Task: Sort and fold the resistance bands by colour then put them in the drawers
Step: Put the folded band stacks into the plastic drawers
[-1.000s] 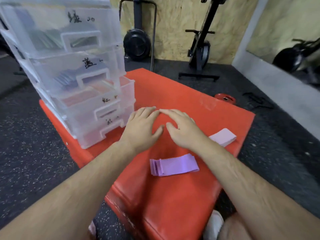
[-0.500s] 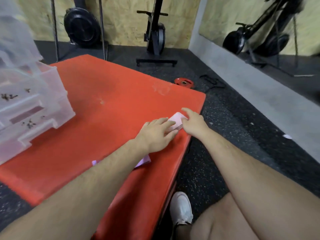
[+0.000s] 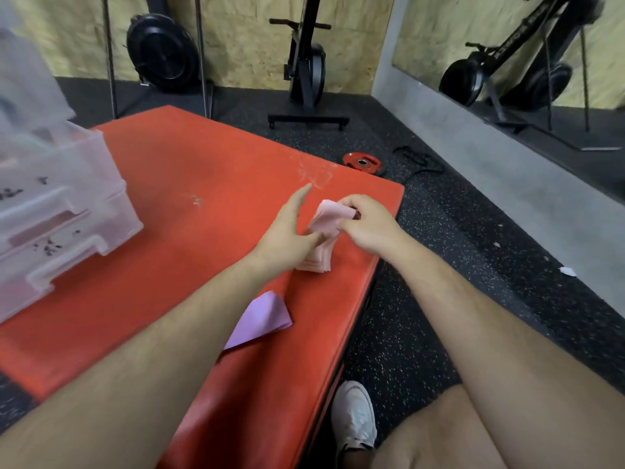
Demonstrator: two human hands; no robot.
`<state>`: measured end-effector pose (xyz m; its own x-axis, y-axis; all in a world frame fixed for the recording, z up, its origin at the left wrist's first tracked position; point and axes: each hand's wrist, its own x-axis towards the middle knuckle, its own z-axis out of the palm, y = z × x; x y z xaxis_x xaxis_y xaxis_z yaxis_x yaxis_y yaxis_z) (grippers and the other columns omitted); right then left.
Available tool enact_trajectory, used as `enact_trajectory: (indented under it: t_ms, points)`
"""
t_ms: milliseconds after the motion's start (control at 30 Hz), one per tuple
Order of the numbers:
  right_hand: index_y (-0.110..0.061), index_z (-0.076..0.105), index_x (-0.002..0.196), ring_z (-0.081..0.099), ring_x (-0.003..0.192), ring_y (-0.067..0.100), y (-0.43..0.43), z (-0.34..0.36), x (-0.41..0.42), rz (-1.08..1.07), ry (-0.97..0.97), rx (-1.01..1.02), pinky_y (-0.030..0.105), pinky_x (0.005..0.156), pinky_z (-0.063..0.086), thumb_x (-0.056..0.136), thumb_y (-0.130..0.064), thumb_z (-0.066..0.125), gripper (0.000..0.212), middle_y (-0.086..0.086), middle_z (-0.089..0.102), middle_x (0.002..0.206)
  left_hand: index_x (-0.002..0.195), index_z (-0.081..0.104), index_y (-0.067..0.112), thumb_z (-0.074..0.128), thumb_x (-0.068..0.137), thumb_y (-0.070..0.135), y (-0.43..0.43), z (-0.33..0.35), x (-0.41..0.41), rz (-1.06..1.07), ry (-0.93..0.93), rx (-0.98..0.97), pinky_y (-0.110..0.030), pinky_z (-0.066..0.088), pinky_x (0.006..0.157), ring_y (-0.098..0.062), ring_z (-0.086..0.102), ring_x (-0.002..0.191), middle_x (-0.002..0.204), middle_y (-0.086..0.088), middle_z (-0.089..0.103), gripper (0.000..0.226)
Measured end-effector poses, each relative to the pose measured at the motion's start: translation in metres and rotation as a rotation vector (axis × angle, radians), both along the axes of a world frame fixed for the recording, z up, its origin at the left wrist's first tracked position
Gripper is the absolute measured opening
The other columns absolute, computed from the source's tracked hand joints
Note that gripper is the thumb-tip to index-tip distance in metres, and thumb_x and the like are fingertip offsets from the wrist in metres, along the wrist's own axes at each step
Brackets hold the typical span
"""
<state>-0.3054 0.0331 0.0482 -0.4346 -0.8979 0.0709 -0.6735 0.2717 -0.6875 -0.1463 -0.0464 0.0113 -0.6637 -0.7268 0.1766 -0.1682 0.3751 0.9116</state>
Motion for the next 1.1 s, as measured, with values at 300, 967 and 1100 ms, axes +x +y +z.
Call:
enact_trajectory:
  t_ms: [300, 967, 1100]
  points:
    - [-0.018, 0.069, 0.109, 0.063, 0.085, 0.014, 0.006, 0.039, 0.037, 0.081, -0.302, -0.227, 0.041, 0.088, 0.054, 0.090, -0.006, 0.067, 0.022, -0.002, 0.071, 0.098, 0.112, 0.060, 0.035, 0.077, 0.081, 0.020, -0.007, 0.031, 0.066, -0.032, 0.048, 0.072, -0.042, 0.055, 0.079, -0.013, 0.064, 0.083, 0.106, -0.018, 0.067, 0.039]
    - [-0.023, 0.063, 0.097, 0.058, 0.065, 0.012, -0.085, 0.086, 0.235, 0.507, -0.366, -0.426, 0.025, 0.062, 0.047, 0.080, 0.008, 0.056, 0.036, -0.003, 0.066, 0.090, 0.108, 0.064, 0.032, 0.070, 0.083, 0.007, -0.003, 0.116, 0.300, 0.609, 0.051, -0.417, -0.019, 0.043, 0.077, 0.003, 0.056, 0.084, 0.096, 0.020, 0.062, 0.036]
    - [-0.023, 0.060, 0.096, 0.053, 0.067, 0.009, -0.128, 0.114, 0.270, 0.585, -0.192, -0.457, 0.021, 0.061, 0.043, 0.080, 0.001, 0.062, 0.028, -0.003, 0.064, 0.088, 0.110, 0.061, 0.033, 0.065, 0.087, 0.007, -0.025, 0.126, 0.327, 0.757, -0.052, -0.601, -0.008, 0.038, 0.082, 0.004, 0.050, 0.089, 0.101, 0.018, 0.057, 0.035]
